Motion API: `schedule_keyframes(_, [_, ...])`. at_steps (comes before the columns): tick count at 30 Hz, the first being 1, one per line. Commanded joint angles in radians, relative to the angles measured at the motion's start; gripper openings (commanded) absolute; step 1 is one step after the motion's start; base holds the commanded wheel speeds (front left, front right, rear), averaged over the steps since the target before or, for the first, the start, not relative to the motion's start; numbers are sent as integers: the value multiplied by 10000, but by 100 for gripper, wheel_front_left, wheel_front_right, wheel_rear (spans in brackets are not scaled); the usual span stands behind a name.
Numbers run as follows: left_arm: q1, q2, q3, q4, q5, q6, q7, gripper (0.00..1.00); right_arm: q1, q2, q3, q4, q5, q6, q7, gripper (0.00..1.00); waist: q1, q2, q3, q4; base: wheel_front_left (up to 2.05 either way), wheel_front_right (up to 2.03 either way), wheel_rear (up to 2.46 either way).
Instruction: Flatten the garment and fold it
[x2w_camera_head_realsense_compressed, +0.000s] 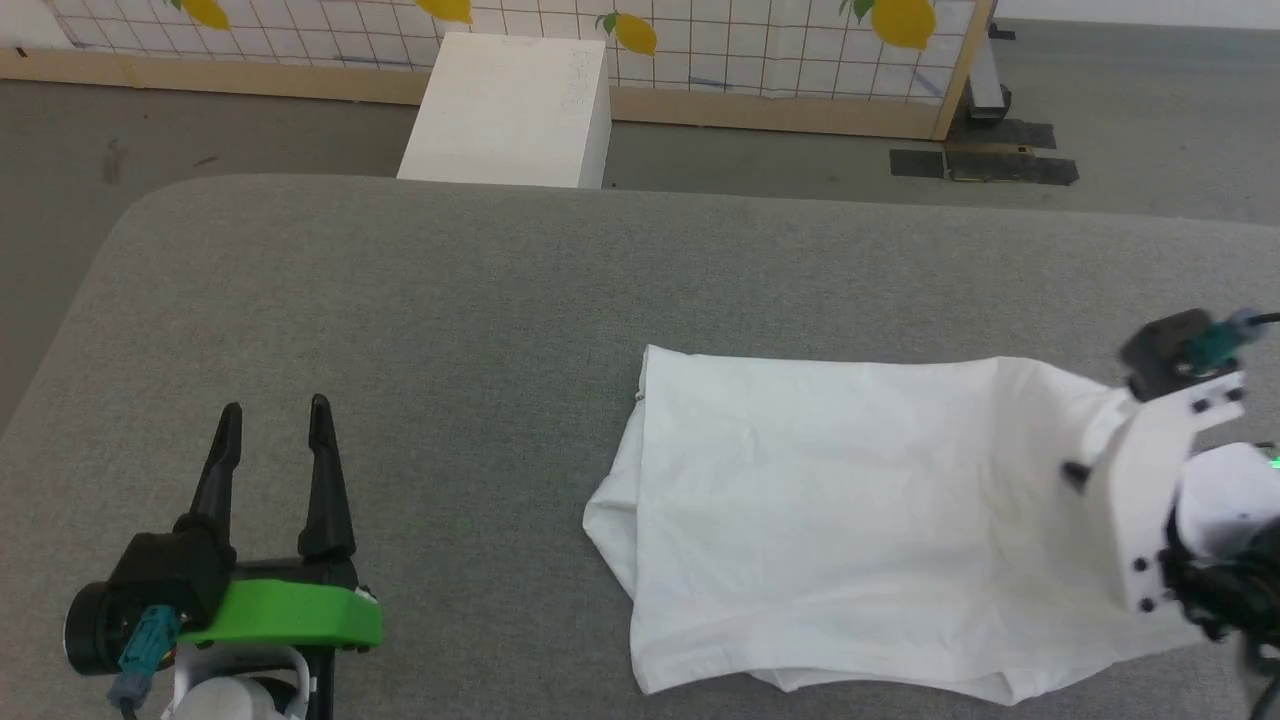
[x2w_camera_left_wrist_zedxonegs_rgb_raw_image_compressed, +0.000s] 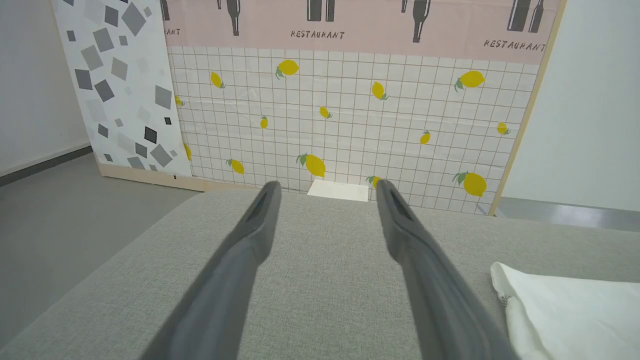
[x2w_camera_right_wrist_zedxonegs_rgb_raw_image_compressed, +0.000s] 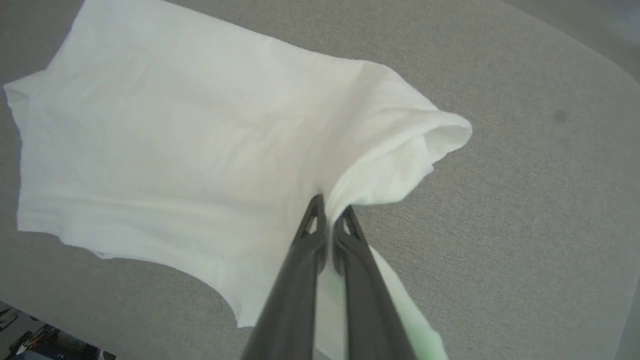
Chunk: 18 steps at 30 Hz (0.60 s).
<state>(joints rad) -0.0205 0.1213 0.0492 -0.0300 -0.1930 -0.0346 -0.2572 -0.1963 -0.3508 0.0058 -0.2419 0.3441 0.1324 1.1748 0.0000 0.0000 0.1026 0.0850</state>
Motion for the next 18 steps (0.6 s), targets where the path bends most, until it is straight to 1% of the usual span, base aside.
schedule_keyframes(1, [61, -84, -6, 23, 151, -78, -45, 100, -71, 183, 337, -150, 128, -17, -28, 0, 0, 0, -3, 56, 0, 0, 0])
schedule_keyframes(4, [26, -143, -61, 66, 172, -175, -45, 100, -311, 438, 1098, -133, 230, -17, -305, 0, 0, 0, -29, 203, 0, 0, 0])
schedule_keyframes(8, [-23, -189, -111, 149, 194, -296, -45, 100, -714, 830, 2106, 419, 290, -17, -859, 0, 0, 0, -27, 530, 0, 0, 0])
schedule_keyframes(13, [-69, -230, -119, 250, 228, -388, -45, 100, -1382, 1172, 3183, 1633, 170, -17, -1615, 0, 0, 0, 32, 1051, 0, 0, 0])
schedule_keyframes(18, [-72, -296, -128, 367, 185, -465, -45, 100, -1891, 1623, 3888, 3165, 54, -17, -2368, 0, 0, 0, 115, 1549, 0, 0, 0])
